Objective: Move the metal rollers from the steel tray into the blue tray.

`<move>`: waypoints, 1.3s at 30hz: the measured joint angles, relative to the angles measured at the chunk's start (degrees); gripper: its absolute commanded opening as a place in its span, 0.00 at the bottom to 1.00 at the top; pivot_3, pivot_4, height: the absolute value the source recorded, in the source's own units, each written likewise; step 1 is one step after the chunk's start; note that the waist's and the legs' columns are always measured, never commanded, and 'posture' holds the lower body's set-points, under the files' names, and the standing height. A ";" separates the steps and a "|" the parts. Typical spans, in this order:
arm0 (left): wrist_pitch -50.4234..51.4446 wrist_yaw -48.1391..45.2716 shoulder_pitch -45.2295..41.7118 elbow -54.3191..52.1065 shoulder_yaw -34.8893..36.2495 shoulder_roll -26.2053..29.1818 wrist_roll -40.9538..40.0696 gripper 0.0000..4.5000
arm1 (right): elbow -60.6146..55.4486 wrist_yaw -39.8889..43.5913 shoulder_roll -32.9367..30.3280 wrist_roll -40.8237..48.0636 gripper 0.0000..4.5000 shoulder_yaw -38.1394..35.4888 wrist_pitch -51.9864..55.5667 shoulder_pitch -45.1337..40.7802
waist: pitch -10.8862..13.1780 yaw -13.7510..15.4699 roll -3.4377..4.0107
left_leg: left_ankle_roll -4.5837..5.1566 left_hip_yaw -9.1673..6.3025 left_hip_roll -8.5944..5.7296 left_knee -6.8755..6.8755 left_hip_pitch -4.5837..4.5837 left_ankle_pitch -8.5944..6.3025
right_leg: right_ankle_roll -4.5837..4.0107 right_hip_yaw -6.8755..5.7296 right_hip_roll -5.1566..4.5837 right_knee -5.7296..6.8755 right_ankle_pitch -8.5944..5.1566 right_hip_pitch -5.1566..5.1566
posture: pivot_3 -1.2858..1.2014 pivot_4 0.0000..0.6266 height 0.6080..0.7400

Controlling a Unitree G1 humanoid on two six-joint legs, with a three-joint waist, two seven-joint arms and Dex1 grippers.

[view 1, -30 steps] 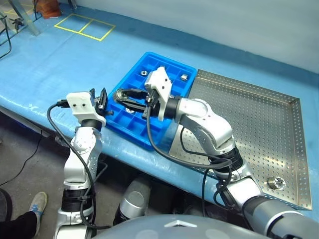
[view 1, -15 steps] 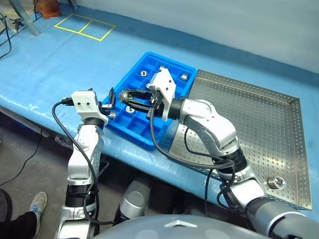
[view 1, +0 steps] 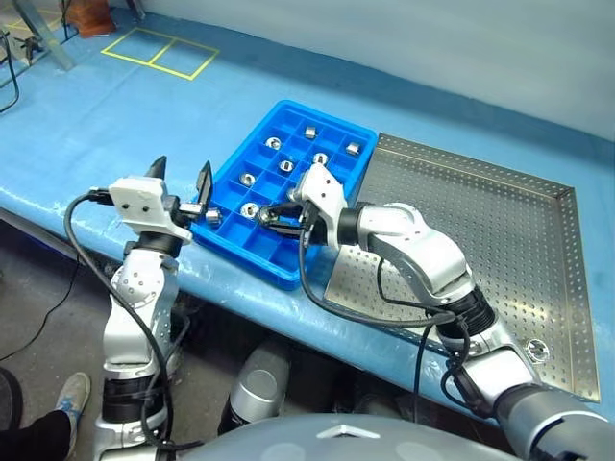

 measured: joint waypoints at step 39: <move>-8.82 -19.13 -12.54 19.43 -20.57 -7.17 1.07 0.82 | -14.36 -20.59 -17.24 1.84 0.74 -39.86 21.39 27.98 | -0.02 -25.25 0.14 | 0.80 0.87 -0.10 0.08 0.81 -0.29 | 0.03 1.10 -0.06 -0.22 -0.02 0.98 | 0.50 0.24 1.00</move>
